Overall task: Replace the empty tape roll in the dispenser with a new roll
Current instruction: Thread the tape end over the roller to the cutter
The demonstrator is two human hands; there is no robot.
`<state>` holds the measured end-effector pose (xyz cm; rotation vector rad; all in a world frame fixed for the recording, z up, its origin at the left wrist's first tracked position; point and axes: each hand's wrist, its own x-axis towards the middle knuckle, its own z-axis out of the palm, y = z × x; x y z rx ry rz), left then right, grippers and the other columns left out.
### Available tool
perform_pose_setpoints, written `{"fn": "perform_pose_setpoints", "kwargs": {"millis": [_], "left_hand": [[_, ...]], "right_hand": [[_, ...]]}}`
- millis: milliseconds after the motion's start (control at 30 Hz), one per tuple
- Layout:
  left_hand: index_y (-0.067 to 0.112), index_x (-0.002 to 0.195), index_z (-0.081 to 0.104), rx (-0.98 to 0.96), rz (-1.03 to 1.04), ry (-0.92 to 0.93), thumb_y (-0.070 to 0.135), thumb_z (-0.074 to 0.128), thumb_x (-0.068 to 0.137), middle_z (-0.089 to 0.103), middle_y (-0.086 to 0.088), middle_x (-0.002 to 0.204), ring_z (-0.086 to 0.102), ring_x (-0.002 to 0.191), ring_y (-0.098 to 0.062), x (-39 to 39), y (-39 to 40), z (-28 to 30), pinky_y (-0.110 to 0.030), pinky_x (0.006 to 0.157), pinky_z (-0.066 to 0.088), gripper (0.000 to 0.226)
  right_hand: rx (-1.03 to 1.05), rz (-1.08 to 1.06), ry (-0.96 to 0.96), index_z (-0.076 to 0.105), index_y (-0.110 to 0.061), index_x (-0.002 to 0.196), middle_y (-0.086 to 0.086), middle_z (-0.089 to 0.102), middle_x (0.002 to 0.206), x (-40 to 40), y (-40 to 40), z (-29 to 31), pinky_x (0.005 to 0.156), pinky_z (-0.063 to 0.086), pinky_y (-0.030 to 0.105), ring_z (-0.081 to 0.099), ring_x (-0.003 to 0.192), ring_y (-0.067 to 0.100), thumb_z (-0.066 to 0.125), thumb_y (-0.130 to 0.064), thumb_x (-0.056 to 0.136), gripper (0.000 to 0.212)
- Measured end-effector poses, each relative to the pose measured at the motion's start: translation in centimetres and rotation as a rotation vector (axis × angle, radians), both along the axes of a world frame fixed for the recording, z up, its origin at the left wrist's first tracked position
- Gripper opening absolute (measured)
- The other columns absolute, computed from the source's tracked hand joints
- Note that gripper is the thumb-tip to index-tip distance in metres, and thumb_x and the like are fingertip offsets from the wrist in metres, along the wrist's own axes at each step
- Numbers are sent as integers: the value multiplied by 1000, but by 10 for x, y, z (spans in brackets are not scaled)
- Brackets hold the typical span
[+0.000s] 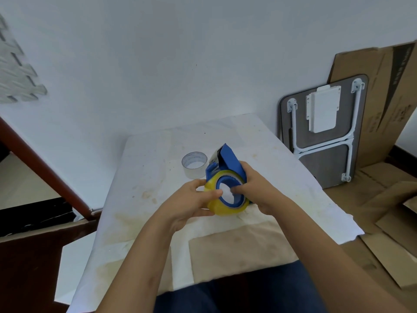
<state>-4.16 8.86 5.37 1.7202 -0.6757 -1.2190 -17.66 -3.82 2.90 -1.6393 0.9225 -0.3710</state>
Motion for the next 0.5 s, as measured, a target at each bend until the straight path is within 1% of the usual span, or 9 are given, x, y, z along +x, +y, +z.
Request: {"fn": "perform_pose_setpoints", "kwargs": {"millis": [33, 100, 167, 233, 300, 367, 433, 500], "left_hand": [[16, 134, 54, -7, 2, 15, 24, 77, 87, 78, -12, 109, 76, 98, -28, 2, -1, -1, -38, 83, 64, 52], [14, 135, 55, -4, -7, 35, 25, 77, 87, 77, -14, 113, 76, 101, -30, 5, -5, -2, -45, 91, 61, 55], [13, 139, 53, 4, -20, 47, 29, 76, 88, 75, -13, 119, 75, 103, -30, 6, -11, -7, -47, 94, 59, 58], [14, 143, 48, 6, -27, 25, 36, 73, 89, 73, -11, 123, 73, 107, -27, 5, -18, -10, -43, 95, 59, 63], [17, 149, 42, 10, -32, -32, 48, 68, 89, 68, -7, 130, 69, 113, -22, 8, -24, -13, -37, 97, 57, 72], [19, 151, 40, 15, -34, -85, 54, 63, 91, 61, -4, 138, 63, 120, -19, 15, -30, -11, -34, 101, 52, 73], [19, 150, 42, 12, -14, -120, 48, 59, 96, 57, -4, 139, 60, 121, -19, 24, -34, -6, -33, 102, 50, 63], [18, 147, 46, 7, 15, -149, 39, 58, 99, 58, -4, 137, 61, 119, -19, 35, -37, -3, -32, 101, 50, 54]], "right_hand": [[-42, 7, 29, 31, -33, 145, 4, 58, 117, 0, 0, 0, 77, 56, 37, 60, 95, 24, 65, 1, 85, 77], [-140, 14, 114, 20, -33, 149, 7, 54, 114, 2, -1, -2, 79, 56, 39, 58, 96, 27, 61, 1, 86, 82], [-204, 9, 182, 17, -31, 150, 9, 52, 112, 5, -5, -3, 76, 56, 39, 57, 95, 28, 55, 2, 89, 79], [-224, -5, 215, 18, -28, 150, 10, 52, 111, 10, -12, -4, 75, 55, 40, 56, 94, 30, 50, 3, 90, 75], [-261, -27, 244, 20, -26, 150, 13, 53, 110, 17, -22, -3, 75, 53, 40, 55, 93, 30, 47, 4, 90, 72], [-323, -36, 289, 21, -23, 150, 17, 55, 117, 24, -36, -2, 75, 49, 39, 53, 92, 29, 45, 4, 90, 71], [-381, -37, 348, 21, -22, 151, 20, 55, 125, 32, -51, -2, 76, 47, 39, 53, 94, 30, 46, 4, 90, 71], [-425, -28, 410, 22, -20, 152, 20, 54, 128, 39, -68, -5, 84, 46, 40, 55, 106, 35, 46, 2, 90, 69]]}}
